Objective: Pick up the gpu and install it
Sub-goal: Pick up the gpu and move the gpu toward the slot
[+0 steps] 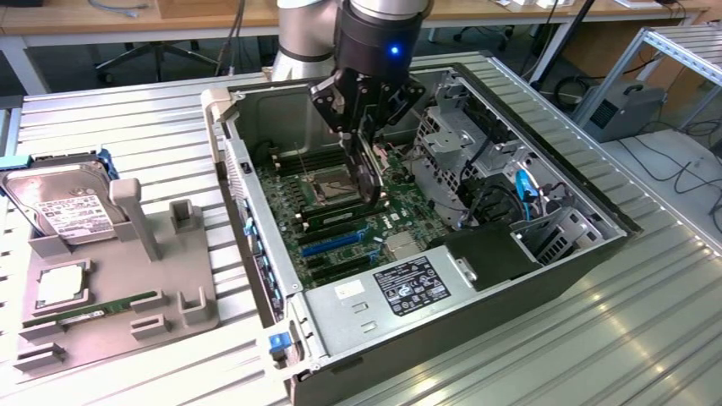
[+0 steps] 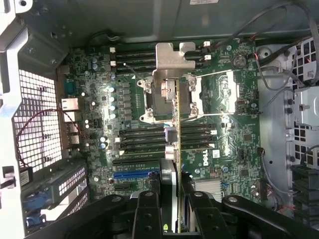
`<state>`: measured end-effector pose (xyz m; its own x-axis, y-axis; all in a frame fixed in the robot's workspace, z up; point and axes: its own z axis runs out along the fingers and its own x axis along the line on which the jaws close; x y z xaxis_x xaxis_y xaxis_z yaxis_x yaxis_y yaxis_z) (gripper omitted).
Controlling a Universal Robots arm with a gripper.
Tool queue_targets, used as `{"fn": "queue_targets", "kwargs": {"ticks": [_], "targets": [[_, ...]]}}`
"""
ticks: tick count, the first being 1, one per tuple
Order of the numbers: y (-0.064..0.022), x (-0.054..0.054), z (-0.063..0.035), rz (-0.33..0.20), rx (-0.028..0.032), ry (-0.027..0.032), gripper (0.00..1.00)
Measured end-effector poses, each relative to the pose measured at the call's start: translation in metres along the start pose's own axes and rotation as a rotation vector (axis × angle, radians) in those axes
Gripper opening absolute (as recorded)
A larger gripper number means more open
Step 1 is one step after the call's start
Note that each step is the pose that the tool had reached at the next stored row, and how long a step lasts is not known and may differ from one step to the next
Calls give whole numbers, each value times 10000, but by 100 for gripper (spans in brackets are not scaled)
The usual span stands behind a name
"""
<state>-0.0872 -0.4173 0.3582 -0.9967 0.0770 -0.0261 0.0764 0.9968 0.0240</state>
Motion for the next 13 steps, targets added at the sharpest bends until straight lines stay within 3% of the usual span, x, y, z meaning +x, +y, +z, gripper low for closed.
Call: {"fn": "queue_targets", "kwargs": {"ticks": [13], "targets": [[4, -56, 26, 0, 1, 0, 27]]}}
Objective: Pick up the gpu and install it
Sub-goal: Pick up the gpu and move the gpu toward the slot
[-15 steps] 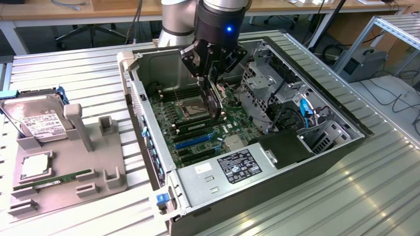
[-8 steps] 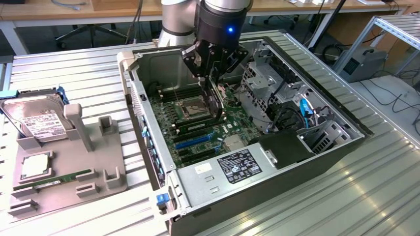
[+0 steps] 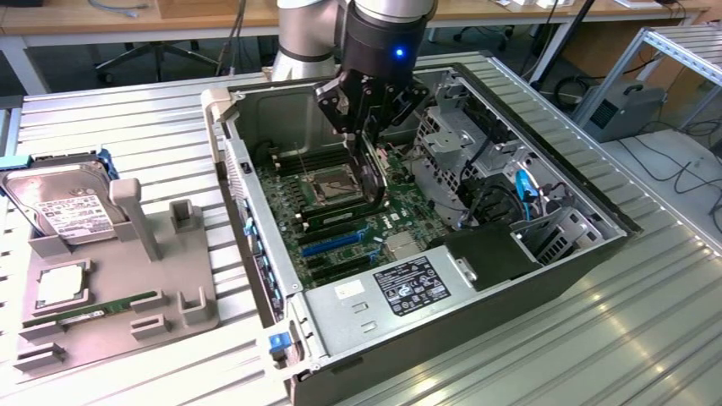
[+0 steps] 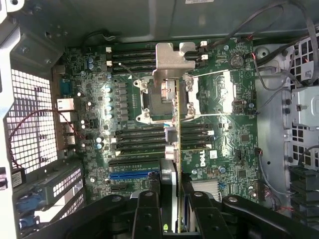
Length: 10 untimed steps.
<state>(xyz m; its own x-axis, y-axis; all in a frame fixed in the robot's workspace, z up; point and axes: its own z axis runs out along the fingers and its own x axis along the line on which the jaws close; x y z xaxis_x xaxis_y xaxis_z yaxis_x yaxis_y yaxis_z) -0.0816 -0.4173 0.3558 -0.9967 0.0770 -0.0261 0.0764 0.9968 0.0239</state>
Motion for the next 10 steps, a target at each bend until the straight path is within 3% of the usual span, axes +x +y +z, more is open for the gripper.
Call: {"fn": "queue_targets", "kwargs": {"ticks": [10], "targets": [[2, -34, 16, 0, 0, 0, 27]]}}
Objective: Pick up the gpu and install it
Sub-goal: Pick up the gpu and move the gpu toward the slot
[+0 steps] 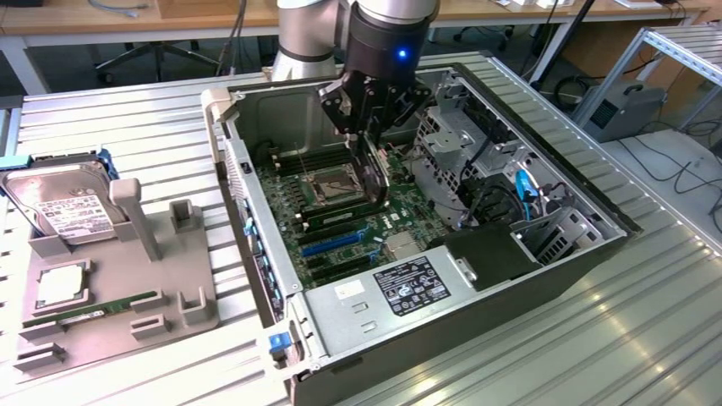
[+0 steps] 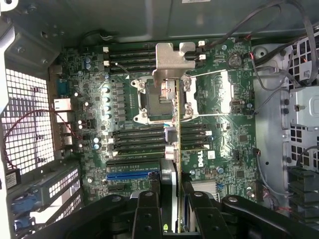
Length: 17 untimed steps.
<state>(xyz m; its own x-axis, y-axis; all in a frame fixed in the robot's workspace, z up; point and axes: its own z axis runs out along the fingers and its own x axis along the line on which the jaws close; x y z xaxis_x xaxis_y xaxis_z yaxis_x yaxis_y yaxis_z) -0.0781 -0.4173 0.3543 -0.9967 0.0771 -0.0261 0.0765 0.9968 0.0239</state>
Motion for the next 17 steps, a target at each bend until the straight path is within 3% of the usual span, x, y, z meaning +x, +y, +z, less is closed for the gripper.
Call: {"fn": "queue_targets", "kwargs": {"ticks": [17], "targets": [[3, -49, 19, 0, 0, 0, 27]]}}
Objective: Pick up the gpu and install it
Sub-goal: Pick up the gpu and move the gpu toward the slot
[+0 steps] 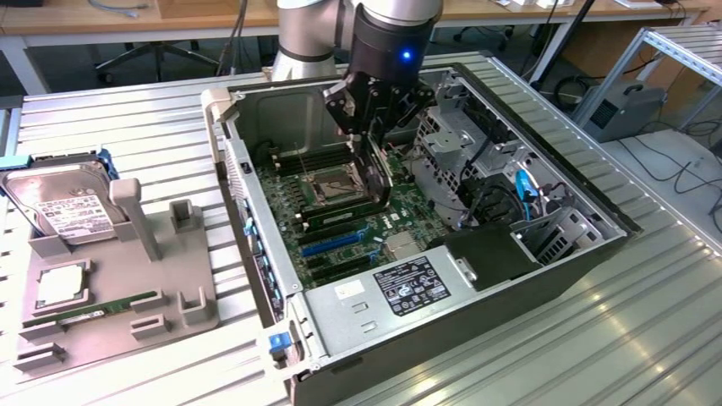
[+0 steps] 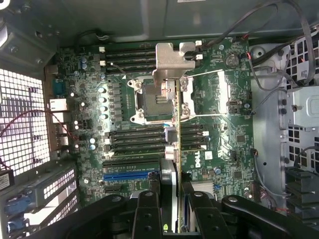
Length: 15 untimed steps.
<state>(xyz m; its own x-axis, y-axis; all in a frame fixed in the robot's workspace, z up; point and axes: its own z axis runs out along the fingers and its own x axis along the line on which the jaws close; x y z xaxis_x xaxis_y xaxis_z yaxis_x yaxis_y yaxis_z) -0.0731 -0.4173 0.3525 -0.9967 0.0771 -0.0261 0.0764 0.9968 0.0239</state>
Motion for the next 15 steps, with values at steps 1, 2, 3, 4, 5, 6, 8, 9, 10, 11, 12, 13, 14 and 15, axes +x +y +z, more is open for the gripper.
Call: {"fn": "queue_targets", "kwargs": {"ticks": [1, 2, 3, 4, 5, 6, 8, 9, 10, 11, 12, 13, 14, 15], "targets": [[0, -3, 2, 0, 0, 0, 27], [1, -6, 4, 0, 0, 0, 27], [1, -6, 5, 1, 1, 0, 27], [1, -7, 6, 0, 1, 1, 27], [1, -8, 7, 0, 0, 0, 27], [1, -9, 8, 0, 0, 0, 27], [1, -12, 11, 0, 0, 0, 27], [1, -21, 22, 0, 0, 0, 27], [1, -25, 33, 0, 0, 0, 27], [1, -27, 34, 0, 0, 0, 27], [1, -28, 34, 0, 0, 0, 27], [2, -30, 36, -1, 0, -1, 27], [2, -32, 36, 0, 0, 0, 27], [2, -32, 36, 0, -1, 0, 27]]}}
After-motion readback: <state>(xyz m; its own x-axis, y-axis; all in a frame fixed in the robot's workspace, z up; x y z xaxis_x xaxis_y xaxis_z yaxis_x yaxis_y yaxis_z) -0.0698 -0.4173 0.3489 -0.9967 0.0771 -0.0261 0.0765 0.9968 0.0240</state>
